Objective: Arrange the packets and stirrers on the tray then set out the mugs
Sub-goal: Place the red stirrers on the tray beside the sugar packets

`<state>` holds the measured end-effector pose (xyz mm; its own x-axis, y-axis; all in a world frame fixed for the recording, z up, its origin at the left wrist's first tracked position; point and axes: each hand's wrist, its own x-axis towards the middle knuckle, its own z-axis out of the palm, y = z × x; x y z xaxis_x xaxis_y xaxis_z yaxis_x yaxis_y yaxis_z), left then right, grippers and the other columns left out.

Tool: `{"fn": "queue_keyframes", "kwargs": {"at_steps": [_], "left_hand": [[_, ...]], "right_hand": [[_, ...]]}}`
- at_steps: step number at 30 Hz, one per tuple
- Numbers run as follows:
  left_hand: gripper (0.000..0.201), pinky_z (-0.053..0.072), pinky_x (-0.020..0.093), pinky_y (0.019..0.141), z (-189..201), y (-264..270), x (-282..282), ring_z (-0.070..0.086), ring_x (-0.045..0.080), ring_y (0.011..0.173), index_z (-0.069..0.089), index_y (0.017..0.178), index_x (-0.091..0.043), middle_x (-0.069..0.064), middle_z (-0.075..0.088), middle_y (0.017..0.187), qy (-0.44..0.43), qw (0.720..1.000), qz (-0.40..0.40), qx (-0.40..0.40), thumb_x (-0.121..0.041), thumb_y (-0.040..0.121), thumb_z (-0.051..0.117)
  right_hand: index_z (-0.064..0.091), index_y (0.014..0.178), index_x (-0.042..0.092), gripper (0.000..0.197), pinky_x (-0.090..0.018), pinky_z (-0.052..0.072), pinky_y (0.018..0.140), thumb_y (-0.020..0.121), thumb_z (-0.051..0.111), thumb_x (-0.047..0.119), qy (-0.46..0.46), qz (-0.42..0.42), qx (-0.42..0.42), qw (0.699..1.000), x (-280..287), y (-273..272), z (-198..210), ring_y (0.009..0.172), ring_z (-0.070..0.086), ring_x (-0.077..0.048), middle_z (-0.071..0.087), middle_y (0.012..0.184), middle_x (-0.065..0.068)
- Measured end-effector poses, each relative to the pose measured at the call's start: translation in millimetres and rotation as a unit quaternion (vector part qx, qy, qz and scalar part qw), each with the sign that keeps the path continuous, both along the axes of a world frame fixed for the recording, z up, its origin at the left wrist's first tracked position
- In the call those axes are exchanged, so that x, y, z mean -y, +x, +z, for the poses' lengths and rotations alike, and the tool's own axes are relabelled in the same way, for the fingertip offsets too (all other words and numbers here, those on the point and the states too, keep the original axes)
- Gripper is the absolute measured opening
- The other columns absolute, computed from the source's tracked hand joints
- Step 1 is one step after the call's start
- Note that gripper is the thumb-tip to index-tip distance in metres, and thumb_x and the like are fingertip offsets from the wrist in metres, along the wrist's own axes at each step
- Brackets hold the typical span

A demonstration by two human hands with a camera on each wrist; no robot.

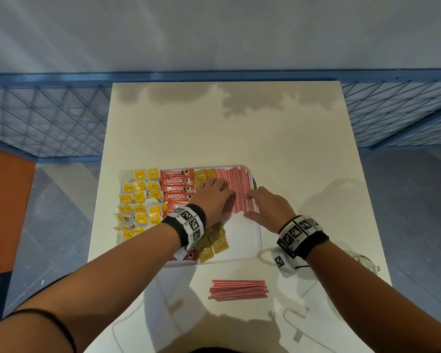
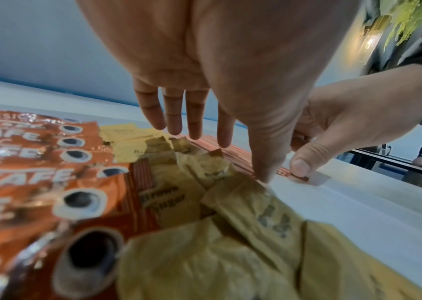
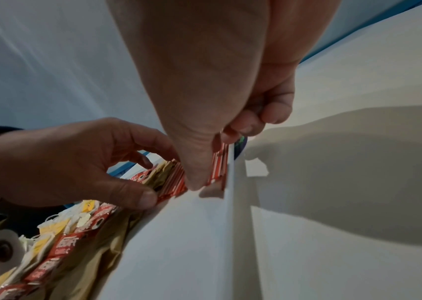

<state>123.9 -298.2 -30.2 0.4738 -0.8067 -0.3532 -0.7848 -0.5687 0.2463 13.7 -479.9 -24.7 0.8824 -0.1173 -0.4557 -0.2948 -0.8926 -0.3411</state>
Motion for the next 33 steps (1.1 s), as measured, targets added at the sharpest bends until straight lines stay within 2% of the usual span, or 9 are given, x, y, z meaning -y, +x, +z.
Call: {"fn": "queue_keyframes", "kwargs": {"at_steps": [5, 11, 14, 19, 22, 25, 28, 30, 33], "left_hand": [[0.056, 0.034, 0.05, 0.112, 6.0, -16.0, -15.7, 0.036, 0.026, 0.136, 0.056, 0.133, -0.032, 0.001, 0.045, 0.146, -0.016, 0.999, -0.041, -0.021, -0.06, 0.085, 0.061], [0.033, 0.034, 0.039, 0.104, 4.1, -43.8, -36.3, 0.044, 0.02, 0.122, 0.067, 0.118, -0.036, -0.006, 0.058, 0.128, -0.012, 0.989, -0.141, -0.036, -0.054, 0.092, 0.058], [0.029, 0.032, 0.041, 0.103, -0.4, -53.4, -45.6, 0.043, 0.022, 0.125, 0.065, 0.12, -0.037, -0.007, 0.059, 0.128, 0.006, 0.984, -0.177, -0.012, -0.048, 0.093, 0.06], [0.035, 0.034, 0.046, 0.105, -2.4, -58.8, -54.2, 0.046, 0.026, 0.13, 0.061, 0.128, -0.034, -0.005, 0.06, 0.132, 0.009, 0.977, -0.21, 0.021, -0.039, 0.093, 0.063], [0.039, 0.033, 0.045, 0.107, 1.2, -57.7, -58.3, 0.045, 0.023, 0.13, 0.058, 0.129, -0.035, -0.005, 0.056, 0.136, -0.009, 0.986, -0.164, 0.011, -0.043, 0.092, 0.064], [0.04, 0.035, 0.038, 0.106, 7.2, -51.9, -71.0, 0.048, 0.021, 0.122, 0.059, 0.128, -0.031, -0.005, 0.056, 0.131, -0.016, 0.999, -0.038, -0.023, -0.045, 0.091, 0.064], [0.03, 0.048, 0.031, 0.088, 10.6, -49.2, -88.5, 0.057, 0.017, 0.1, 0.066, 0.109, -0.026, -0.006, 0.063, 0.109, -0.001, 0.999, 0.04, -0.033, -0.048, 0.089, 0.066], [0.028, 0.051, 0.03, 0.076, 12.0, -53.5, -97.3, 0.059, 0.015, 0.084, 0.066, 0.094, -0.024, -0.007, 0.063, 0.092, 0.027, 0.996, 0.076, -0.042, -0.051, 0.086, 0.069], [0.023, 0.053, 0.029, 0.07, 11.9, -63.1, -103.4, 0.059, 0.014, 0.077, 0.067, 0.089, -0.027, -0.008, 0.062, 0.085, 0.047, 0.99, 0.113, -0.075, -0.048, 0.083, 0.072]], "right_hand": [[0.056, 0.129, 0.027, 0.043, -0.029, 0.048, 0.077, 0.093, 0.068, 0.045, 0.035, 0.019, 0.014, 0.999, -12.8, -12.6, 4.5, 0.096, 0.064, -0.016, 0.058, 0.125, 0.006], [0.059, 0.129, 0.025, 0.04, -0.031, 0.05, 0.085, 0.095, 0.065, 0.045, 0.055, 0.026, 0.025, 0.998, -28.6, -34.1, 7.2, 0.105, 0.064, -0.015, 0.059, 0.13, 0.007], [0.059, 0.129, 0.025, 0.04, -0.03, 0.049, 0.086, 0.095, 0.066, 0.046, 0.055, 0.026, 0.02, 0.998, -35.1, -45.8, 5.8, 0.107, 0.064, -0.015, 0.058, 0.128, 0.008], [0.059, 0.129, 0.026, 0.04, -0.035, 0.052, 0.087, 0.095, 0.065, 0.047, 0.054, 0.036, 0.004, 0.998, -46.6, -65.8, -1.7, 0.106, 0.065, -0.017, 0.056, 0.124, 0.007], [0.06, 0.129, 0.026, 0.04, -0.037, 0.052, 0.088, 0.095, 0.064, 0.047, 0.06, 0.026, 0.002, 0.998, -52.2, -73.5, -3.9, 0.105, 0.065, -0.018, 0.057, 0.123, 0.006], [0.061, 0.13, 0.027, 0.036, -0.037, 0.052, 0.091, 0.098, 0.061, 0.044, 0.074, 0.018, 0.004, 0.997, -58.4, -77.3, -5.5, 0.109, 0.065, -0.019, 0.058, 0.123, 0.005], [0.061, 0.135, 0.026, 0.036, -0.038, 0.051, 0.097, 0.102, 0.056, 0.04, 0.085, 0.007, -0.004, 0.996, -67.0, -72.3, -5.6, 0.114, 0.064, -0.02, 0.06, 0.127, 0.004], [0.064, 0.133, 0.023, 0.036, -0.039, 0.051, 0.097, 0.103, 0.053, 0.04, 0.077, 0.004, -0.013, 0.997, -73.7, -65.7, -3.3, 0.114, 0.064, -0.021, 0.062, 0.127, 0.001], [0.072, 0.119, 0.02, 0.034, -0.038, 0.053, 0.087, 0.103, 0.05, 0.041, 0.054, 0.009, -0.024, 0.998, -85.0, -59.0, -0.9, 0.102, 0.066, -0.022, 0.068, 0.115, -0.001]]}}
